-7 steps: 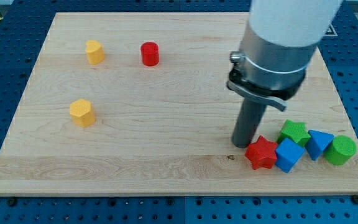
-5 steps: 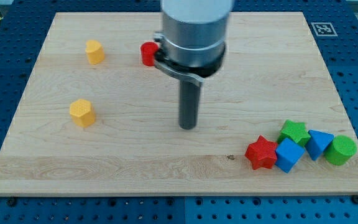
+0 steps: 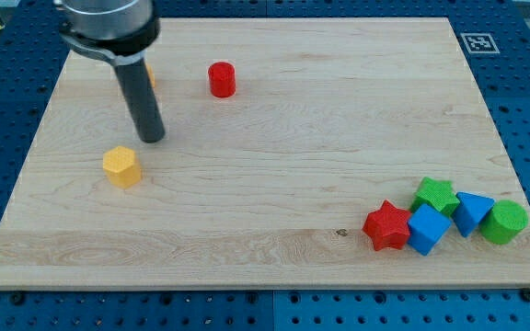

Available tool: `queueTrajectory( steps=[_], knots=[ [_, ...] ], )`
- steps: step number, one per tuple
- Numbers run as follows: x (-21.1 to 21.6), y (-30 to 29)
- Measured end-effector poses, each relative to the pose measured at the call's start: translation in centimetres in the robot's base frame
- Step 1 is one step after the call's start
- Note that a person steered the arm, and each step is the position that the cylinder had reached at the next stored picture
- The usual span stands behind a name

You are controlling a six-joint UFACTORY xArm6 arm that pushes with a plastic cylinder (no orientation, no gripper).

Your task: Slide the yellow hexagon towards bottom center

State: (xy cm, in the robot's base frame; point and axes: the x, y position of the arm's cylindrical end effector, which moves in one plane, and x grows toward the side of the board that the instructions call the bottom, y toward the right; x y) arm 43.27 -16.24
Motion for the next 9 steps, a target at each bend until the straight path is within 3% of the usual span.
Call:
queueTrajectory(
  steps=[2,3,5,9],
  knots=[
    [-0.1,-6.5],
    [2.6,-6.8],
    [2.9,-6.6],
    [10.1,2.8]
  ],
)
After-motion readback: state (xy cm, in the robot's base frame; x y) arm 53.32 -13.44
